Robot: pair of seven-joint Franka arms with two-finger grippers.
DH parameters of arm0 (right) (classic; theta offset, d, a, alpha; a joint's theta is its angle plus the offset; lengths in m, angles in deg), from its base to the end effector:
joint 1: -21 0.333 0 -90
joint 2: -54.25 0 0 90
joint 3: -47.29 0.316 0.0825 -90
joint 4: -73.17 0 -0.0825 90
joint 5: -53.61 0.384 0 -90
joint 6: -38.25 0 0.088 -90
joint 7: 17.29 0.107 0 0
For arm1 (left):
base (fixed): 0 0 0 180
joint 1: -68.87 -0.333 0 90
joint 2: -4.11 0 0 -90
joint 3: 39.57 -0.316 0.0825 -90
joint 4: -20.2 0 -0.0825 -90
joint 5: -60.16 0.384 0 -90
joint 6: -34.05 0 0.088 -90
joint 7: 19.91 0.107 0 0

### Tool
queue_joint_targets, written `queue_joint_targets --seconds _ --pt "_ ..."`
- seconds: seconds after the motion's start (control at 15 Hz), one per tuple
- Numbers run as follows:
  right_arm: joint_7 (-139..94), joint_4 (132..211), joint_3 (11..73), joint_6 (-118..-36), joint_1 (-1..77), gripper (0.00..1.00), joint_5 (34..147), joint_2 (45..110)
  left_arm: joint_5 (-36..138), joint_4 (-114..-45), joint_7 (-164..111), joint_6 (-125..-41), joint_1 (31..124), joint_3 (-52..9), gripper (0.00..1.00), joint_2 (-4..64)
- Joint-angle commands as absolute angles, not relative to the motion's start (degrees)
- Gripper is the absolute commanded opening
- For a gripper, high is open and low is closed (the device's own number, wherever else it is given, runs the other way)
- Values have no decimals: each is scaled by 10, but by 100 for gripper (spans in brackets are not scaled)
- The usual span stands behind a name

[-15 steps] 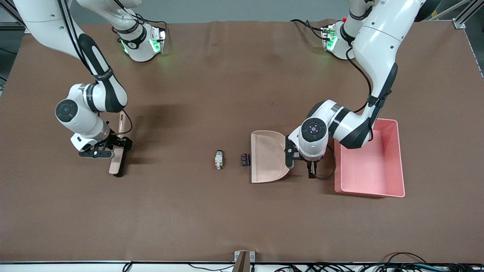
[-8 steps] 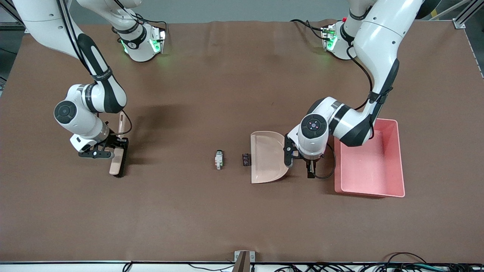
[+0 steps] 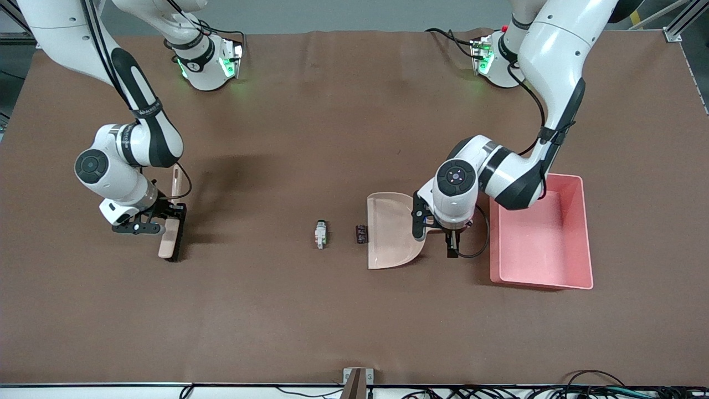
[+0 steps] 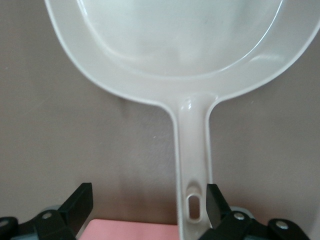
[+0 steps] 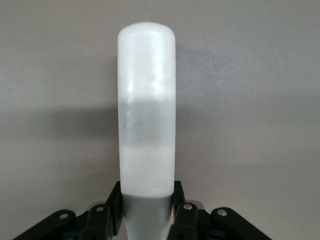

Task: Clean e-waste and dump in bin
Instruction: 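Grasp the brush handle with the right gripper while the left gripper grasps the dustpan, then carry the brush toward the e-waste while the left gripper holds the dustpan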

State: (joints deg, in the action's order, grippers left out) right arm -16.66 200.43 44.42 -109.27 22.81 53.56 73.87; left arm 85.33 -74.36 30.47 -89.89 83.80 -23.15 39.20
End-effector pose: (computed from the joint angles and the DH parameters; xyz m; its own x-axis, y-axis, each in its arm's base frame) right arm 0.5519 -0.0105 0.2206 0.9996 -0.0257 0.0117 -0.0259 -0.9995 0.0172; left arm 0.5987 -0.3188 0.2617 -0.0645 -0.9794 -0.1915 -0.9957 0.0759 -0.0528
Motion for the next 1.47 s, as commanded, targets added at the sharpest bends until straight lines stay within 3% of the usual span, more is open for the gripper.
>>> queue_joint_targets --seconds 0.0,0.93,1.13,1.27,1.4 --pt "-162 2004 447 -1061 240 1 544 710 853 -754 282 -892 837 -222 100 388" --pt "4 1997 448 -1037 358 1 545 687 861 -726 239 -900 860 -223 100 437" --pt "47 1991 447 -1037 394 1 556 690 861 -726 239 -900 864 -223 94 437" --pt "56 1984 447 -1038 415 1 583 693 867 -726 240 -902 870 -223 85 437" --pt "56 1974 447 -1037 430 1 614 703 895 -726 240 -905 872 -222 69 437"
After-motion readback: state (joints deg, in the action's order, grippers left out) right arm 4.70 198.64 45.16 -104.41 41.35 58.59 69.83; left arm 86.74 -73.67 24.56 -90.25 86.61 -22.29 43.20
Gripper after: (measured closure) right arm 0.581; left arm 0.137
